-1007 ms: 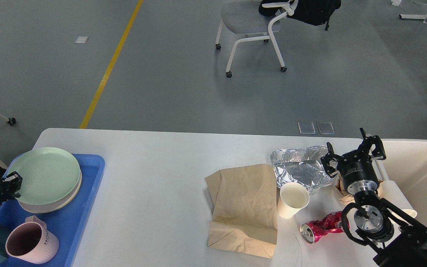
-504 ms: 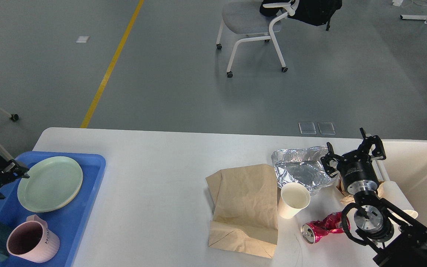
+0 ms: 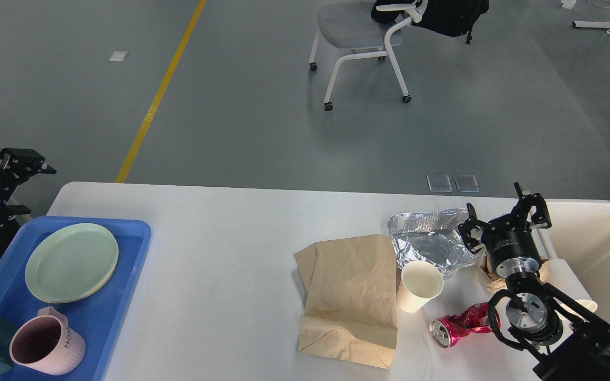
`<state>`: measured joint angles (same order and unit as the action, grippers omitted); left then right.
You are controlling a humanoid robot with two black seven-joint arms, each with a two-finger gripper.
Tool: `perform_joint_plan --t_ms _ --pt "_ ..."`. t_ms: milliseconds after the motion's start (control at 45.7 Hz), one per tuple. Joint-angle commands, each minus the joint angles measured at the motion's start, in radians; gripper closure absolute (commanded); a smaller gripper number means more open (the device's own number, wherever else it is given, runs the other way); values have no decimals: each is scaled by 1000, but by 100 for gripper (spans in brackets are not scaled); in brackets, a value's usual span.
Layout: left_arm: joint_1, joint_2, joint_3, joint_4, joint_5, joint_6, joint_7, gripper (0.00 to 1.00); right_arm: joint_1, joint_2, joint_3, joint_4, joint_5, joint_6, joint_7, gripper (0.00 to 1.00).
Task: Tidy desktop
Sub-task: 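Release the green plate and raise the left gripper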
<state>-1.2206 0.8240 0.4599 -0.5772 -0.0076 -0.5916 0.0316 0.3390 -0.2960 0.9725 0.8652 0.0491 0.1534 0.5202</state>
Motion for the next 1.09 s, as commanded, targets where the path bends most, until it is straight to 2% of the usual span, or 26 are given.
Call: perform_joint_plan --t_ms 0,88,219,328,438,525,657,744,876,1073 --pt "99 3 -318 -1 -2 4 -5 4 0 0 0 0 0 0 0 0" --pt "164 -29 -545 -1 3 7 -9 4 0 0 0 0 0 0 0 0" --pt "271 -127 -814 -1 5 21 -24 4 0 0 0 0 0 0 0 0" --pt "334 -204 -960 2 2 87 -82 4 0 0 0 0 0 0 0 0" --pt "381 -279 -1090 -13 -11 136 -94 4 0 0 0 0 0 0 0 0" --pt "447 -348 -1210 -26 -9 173 -87 4 0 0 0 0 0 0 0 0" --pt "530 -404 -1359 -125 -5 286 -87 4 0 0 0 0 0 0 0 0" --pt "627 -428 -1445 -252 3 338 -91 4 0 0 0 0 0 0 0 0" --pt "756 -434 -1573 -415 40 363 -99 4 0 0 0 0 0 0 0 0" --pt "921 -536 -1725 -452 173 363 -99 4 0 0 0 0 0 0 0 0"
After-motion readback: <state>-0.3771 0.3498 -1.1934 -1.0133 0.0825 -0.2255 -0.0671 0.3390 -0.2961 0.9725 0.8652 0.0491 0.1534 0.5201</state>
